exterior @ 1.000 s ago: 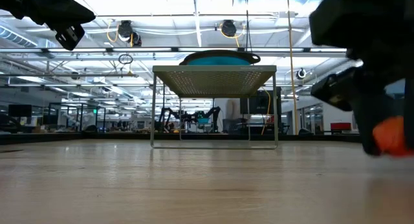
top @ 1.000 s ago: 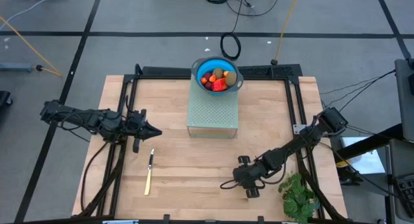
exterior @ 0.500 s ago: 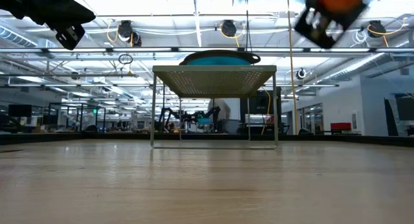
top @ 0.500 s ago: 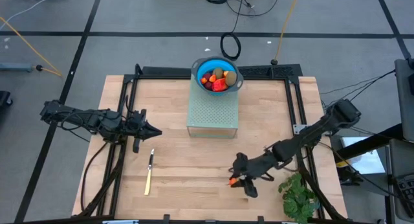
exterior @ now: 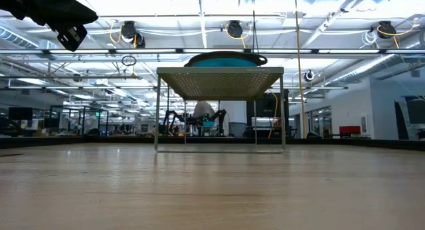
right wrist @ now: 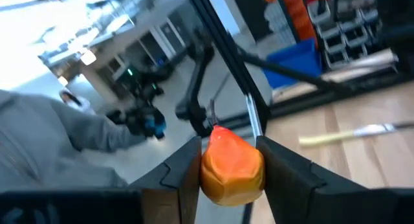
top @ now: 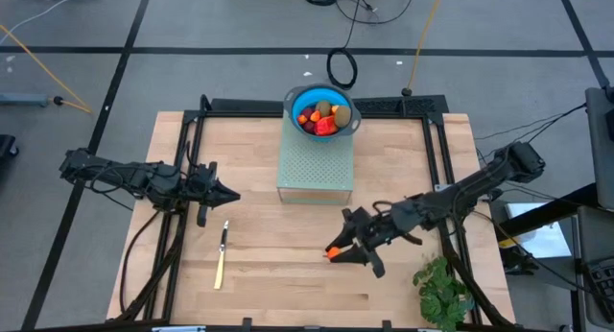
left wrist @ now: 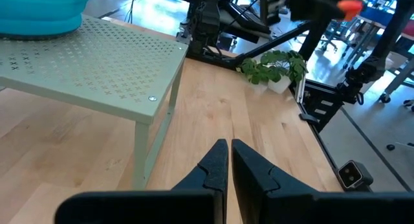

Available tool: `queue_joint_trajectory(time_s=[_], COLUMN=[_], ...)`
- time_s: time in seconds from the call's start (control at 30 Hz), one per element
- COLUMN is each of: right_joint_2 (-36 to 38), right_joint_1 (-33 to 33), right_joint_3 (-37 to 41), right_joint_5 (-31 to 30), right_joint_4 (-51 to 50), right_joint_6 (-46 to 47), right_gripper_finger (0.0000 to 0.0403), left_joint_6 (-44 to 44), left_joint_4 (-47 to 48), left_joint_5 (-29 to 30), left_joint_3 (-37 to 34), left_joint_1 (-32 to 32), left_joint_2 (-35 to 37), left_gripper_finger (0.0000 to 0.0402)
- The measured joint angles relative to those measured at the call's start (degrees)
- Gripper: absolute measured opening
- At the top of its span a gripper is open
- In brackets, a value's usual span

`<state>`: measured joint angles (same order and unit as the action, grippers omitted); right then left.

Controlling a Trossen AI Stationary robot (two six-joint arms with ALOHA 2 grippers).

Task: Pick & Place Fruit
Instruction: Put the peach into the blue strainer bowl on the shelf

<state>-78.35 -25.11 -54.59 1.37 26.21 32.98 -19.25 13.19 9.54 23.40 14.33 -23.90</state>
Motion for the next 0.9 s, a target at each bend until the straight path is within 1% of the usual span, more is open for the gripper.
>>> queue_joint_trajectory(time_s=[0.27,0.7,0.77,0.9], right_joint_2=[0.07,0.07,0.07,0.07], right_joint_1=[1.16,1.16,1.15,1.14], right_joint_3=[0.0,0.0,0.0,0.0], right_joint_5=[0.15,0.15,0.15,-0.16], right_joint_4=[8.0,8.7,8.69,7.77], right_joint_6=[1.36,0.18,-3.19,-16.95], right_gripper_finger=[0.0134,0.0134,0.0134,0.0134], left_joint_6=[0.08,1.09,1.16,2.07], left_joint_4=[0.0,0.0,0.0,0.0], left_joint_5=[0.0,0.0,0.0,0.0], left_joint_3=[0.0,0.0,0.0,0.0], left_joint_1=[0.0,0.0,0.01,0.0], left_joint_2=[-0.09,-0.09,-0.09,-0.09], left_gripper_finger=[0.0019,0.0019,0.0019,0.0019])
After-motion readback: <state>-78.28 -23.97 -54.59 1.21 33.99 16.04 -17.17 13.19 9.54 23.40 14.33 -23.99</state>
